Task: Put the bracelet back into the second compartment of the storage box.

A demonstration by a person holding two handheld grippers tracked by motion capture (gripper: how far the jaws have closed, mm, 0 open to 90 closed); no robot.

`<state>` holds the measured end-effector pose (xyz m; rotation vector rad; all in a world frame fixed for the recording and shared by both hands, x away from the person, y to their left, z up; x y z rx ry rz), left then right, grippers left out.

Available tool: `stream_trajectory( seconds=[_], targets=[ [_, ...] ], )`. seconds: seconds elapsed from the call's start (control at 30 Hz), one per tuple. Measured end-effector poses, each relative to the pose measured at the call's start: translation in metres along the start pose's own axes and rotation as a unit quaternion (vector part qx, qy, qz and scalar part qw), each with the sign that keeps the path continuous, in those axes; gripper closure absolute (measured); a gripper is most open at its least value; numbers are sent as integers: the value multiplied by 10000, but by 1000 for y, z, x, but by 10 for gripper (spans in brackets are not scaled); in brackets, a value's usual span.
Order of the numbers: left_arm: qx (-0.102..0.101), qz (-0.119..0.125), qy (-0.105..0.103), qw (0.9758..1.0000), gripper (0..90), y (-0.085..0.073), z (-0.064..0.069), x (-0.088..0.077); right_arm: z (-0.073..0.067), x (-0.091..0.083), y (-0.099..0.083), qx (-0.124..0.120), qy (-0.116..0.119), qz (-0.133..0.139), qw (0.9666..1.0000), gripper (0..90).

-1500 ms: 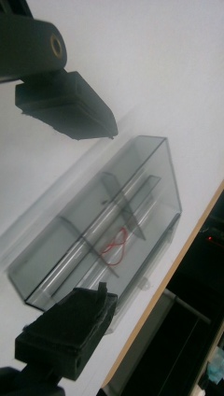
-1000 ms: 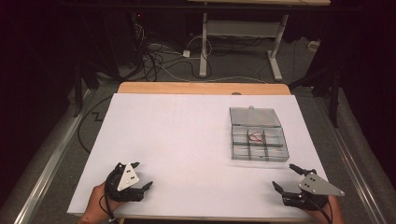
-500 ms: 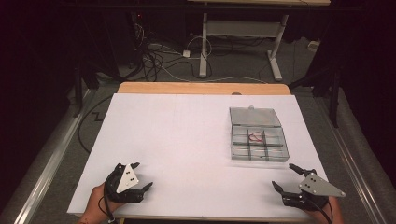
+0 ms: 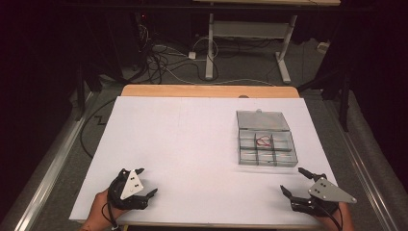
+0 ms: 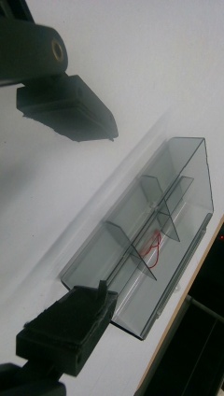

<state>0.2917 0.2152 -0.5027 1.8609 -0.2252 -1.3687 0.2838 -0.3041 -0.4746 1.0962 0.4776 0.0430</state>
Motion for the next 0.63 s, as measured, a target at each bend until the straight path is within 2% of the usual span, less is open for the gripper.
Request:
stream_trajectory(
  seconds=[0.43,0.63],
  targets=[
    [-28,3,3,10000,189,-1,0,-1,-2,1,1,-55,12,-28,10000,200],
    [-23,23,-12,10000,190,1,-1,-1,-1,3,1,-1,-8,-71,10000,201]
  ],
)
Point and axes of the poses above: each handheld gripper's, and its own axes: x roughly forward along the jaws, y roughly out of its top, z roughly to its right, the point moved 3 cm from there along x, roughly forward along the jaws, and after that the axes turned 14 degrees about -y, right-handed, at the moved point
